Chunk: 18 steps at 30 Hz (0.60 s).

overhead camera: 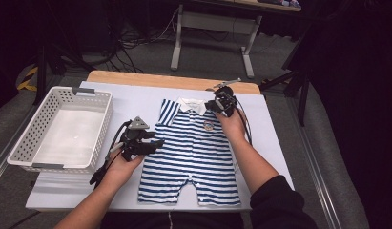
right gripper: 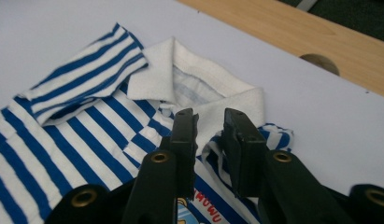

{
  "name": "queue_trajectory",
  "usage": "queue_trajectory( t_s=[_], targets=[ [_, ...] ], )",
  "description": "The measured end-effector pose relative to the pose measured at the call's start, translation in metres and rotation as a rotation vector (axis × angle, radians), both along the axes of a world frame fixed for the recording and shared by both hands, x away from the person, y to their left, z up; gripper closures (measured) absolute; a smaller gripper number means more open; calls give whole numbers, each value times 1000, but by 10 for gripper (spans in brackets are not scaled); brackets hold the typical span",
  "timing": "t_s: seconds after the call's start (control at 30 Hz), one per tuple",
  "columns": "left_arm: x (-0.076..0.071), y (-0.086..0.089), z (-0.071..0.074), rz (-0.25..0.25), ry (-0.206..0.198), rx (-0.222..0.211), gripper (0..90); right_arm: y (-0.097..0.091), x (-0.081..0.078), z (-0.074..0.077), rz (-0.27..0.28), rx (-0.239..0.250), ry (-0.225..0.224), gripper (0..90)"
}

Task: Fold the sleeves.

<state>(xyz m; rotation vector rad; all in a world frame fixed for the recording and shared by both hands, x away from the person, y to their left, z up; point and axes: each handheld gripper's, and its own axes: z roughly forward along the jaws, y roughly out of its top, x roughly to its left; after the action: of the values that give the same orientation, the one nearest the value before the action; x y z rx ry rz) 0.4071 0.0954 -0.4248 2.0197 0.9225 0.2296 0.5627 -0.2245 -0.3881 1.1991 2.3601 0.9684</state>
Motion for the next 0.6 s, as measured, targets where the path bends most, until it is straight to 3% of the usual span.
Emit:
queue_trajectory(
  t_s=[0.1, 0.2, 0.27, 0.37, 0.47, 0.6],
  targets=[
    [0, 0, 0, -3, 0, -3, 466, -20, -5, 12, -27, 31, -32, 731],
    [1, -2, -1, -9, 0, 2, 465, -45, -8, 15, -93, 19, -56, 753],
    [1, -4, 0, -12, 0, 0, 464, -63, -7, 9, -147, -21, -51, 774],
    [1, -6, -1, -17, 0, 4, 462, -79, -5, -5, -194, -59, -10, 814],
    [2, -7, -2, -19, 5, 2, 461, -88, -2, -21, -205, -103, 33, 834],
    [2, -6, -2, -18, 3, 1, 460, -93, 2, -36, -207, -99, 96, 793]
  ],
)
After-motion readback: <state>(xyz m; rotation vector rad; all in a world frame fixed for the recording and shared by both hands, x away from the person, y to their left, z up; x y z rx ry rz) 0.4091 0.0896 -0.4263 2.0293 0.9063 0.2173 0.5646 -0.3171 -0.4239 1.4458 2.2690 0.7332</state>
